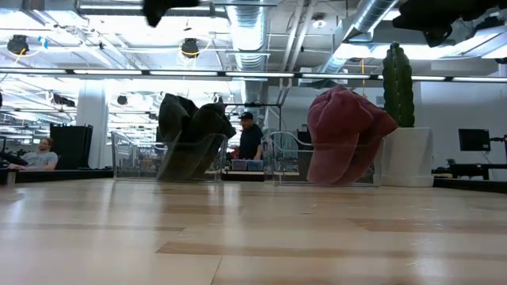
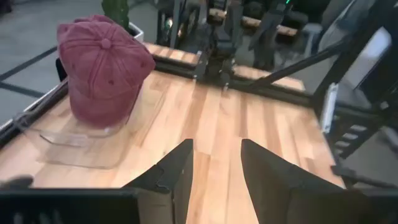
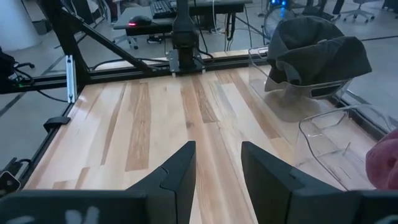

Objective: Pick & Place hat
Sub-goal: Return to Home Position

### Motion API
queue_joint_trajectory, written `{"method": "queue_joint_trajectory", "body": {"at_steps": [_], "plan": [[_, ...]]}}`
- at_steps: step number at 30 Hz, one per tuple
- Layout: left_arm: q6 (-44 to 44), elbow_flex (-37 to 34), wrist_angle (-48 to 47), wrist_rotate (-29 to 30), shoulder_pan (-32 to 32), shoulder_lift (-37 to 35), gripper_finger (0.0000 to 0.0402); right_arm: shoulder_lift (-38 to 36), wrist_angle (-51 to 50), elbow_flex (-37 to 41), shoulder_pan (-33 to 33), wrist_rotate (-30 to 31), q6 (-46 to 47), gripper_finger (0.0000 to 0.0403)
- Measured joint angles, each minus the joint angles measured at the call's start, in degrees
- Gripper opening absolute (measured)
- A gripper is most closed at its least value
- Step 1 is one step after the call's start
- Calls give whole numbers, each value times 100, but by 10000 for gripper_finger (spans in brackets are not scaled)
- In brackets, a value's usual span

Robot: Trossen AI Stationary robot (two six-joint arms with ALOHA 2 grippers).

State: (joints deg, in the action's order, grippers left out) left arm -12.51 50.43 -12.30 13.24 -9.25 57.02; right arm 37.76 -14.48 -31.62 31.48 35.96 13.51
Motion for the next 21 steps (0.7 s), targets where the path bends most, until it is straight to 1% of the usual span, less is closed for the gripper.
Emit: {"method": "queue_joint_trajectory", "body": {"at_steps": [3, 7, 9, 11, 13, 18, 20, 21], "plan": [[-139, -956, 601, 50, -159, -791, 132, -36, 4, 0, 0, -106, -115, 118], [-171, -2033, 1536, 44, -269, -1579, 132, -230, -3, 0, 1, -500, -273, 118], [-175, -2459, 1660, 46, -287, -1879, 132, -387, 16, 36, 2, -725, -383, 118], [-191, -2797, 1669, 38, -287, -2103, 132, -592, 12, 133, 2, -888, -472, 118], [-214, -3102, 1684, -29, -287, -2315, 132, -810, 13, 287, 16, -904, -501, 118], [-344, -3630, 2005, -314, -287, -2537, 132, -1653, 41, 888, 122, -923, -644, 118], [-337, -3762, 2165, -435, -287, -2543, 132, -2106, 26, 1135, 179, -1147, -769, 118], [-315, -3820, 2207, -473, -287, -2541, 132, -2353, 67, 1260, 204, -1378, -880, 118]]}}
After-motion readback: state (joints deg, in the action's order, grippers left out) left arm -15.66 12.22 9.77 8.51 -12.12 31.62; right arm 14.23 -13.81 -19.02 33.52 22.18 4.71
